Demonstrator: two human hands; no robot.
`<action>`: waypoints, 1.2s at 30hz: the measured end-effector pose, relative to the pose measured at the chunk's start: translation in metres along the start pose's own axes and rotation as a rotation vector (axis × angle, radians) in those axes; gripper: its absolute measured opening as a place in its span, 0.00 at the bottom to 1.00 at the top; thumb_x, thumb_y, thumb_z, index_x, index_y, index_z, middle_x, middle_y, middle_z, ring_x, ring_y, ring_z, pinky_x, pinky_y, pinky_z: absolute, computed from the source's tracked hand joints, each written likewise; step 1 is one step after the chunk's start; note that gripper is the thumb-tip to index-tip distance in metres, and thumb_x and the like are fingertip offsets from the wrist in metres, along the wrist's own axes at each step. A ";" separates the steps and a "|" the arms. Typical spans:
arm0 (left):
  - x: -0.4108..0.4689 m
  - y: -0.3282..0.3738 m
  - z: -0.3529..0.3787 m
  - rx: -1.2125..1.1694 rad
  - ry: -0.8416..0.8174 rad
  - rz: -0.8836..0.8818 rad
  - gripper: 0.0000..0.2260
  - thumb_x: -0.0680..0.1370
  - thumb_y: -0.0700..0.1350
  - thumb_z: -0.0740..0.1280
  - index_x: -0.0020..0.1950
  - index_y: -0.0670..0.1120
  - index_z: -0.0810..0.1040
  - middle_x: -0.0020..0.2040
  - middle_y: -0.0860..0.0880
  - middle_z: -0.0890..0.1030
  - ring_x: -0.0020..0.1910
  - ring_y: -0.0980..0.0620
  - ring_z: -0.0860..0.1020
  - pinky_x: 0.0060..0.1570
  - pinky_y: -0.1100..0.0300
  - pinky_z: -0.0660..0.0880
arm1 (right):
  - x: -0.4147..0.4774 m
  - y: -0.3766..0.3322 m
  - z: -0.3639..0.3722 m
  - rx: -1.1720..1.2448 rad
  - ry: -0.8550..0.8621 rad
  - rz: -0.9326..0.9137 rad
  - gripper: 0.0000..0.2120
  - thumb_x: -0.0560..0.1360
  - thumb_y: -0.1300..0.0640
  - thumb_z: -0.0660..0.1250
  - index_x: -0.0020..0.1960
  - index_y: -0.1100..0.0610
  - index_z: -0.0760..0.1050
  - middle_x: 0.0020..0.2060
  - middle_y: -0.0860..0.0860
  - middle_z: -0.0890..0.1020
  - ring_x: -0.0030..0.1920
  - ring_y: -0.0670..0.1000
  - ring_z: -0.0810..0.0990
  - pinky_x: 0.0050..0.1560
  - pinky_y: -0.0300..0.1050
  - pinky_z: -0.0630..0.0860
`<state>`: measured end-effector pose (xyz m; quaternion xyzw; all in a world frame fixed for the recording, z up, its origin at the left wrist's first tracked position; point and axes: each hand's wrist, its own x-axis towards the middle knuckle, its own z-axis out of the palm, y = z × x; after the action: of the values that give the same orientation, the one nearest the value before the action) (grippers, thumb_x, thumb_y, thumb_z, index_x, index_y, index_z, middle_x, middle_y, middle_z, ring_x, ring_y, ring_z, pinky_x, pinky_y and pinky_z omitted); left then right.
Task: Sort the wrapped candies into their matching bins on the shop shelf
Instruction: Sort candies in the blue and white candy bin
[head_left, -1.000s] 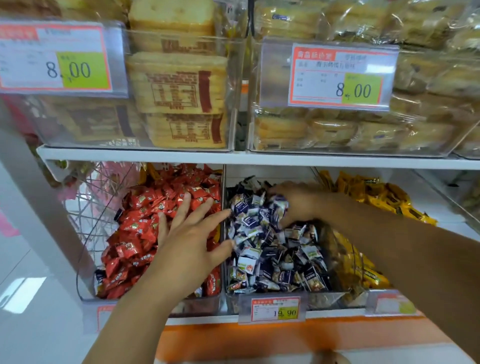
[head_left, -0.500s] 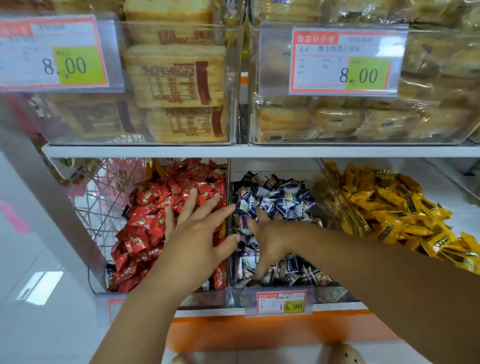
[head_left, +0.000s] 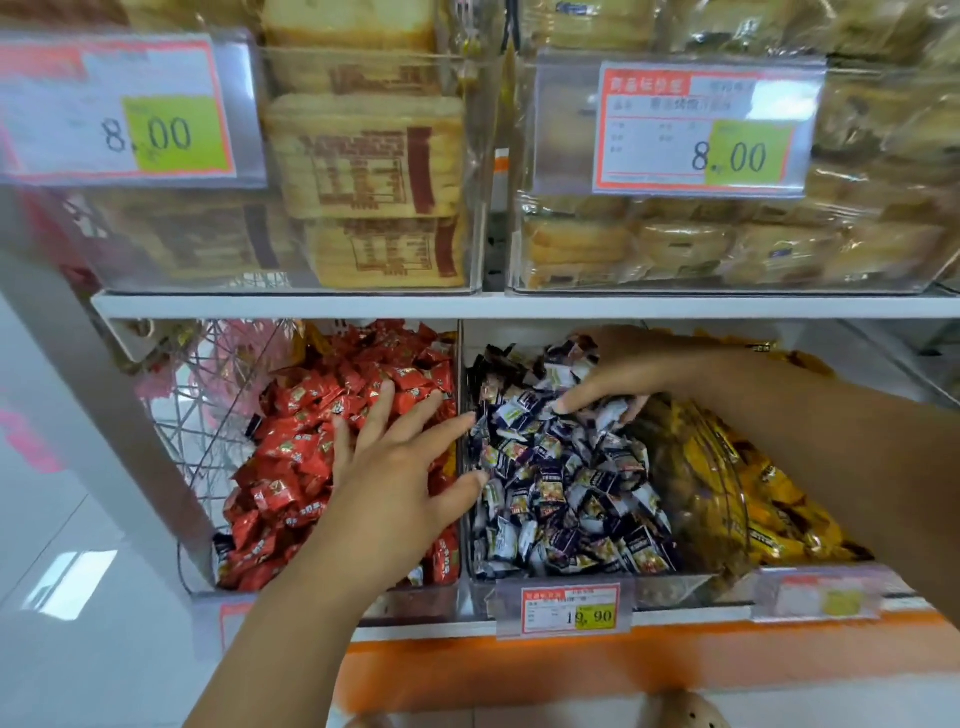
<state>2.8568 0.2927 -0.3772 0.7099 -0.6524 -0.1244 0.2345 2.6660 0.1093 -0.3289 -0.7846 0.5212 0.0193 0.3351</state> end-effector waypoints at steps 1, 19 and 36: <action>0.000 0.001 0.000 0.004 0.000 0.000 0.24 0.76 0.62 0.61 0.71 0.67 0.60 0.76 0.64 0.50 0.74 0.60 0.32 0.71 0.46 0.29 | -0.005 -0.001 -0.001 0.037 -0.044 -0.014 0.46 0.66 0.45 0.76 0.76 0.50 0.55 0.74 0.51 0.62 0.68 0.55 0.68 0.53 0.48 0.79; 0.003 0.003 0.006 0.012 0.035 0.027 0.23 0.78 0.57 0.63 0.72 0.65 0.61 0.76 0.64 0.52 0.73 0.61 0.33 0.71 0.47 0.29 | -0.003 0.022 0.072 -0.862 -0.313 0.081 0.56 0.66 0.47 0.77 0.78 0.48 0.40 0.76 0.54 0.34 0.75 0.64 0.50 0.68 0.55 0.68; 0.004 0.004 0.004 -0.007 0.046 0.020 0.23 0.77 0.55 0.65 0.71 0.64 0.64 0.75 0.64 0.52 0.74 0.60 0.34 0.72 0.46 0.30 | 0.004 0.022 0.074 -0.548 -0.135 0.020 0.12 0.73 0.55 0.70 0.50 0.60 0.70 0.41 0.53 0.75 0.42 0.49 0.72 0.48 0.45 0.75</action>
<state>2.8514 0.2876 -0.3780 0.7053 -0.6533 -0.1082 0.2530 2.6737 0.1416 -0.3991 -0.8377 0.4809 0.2150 0.1442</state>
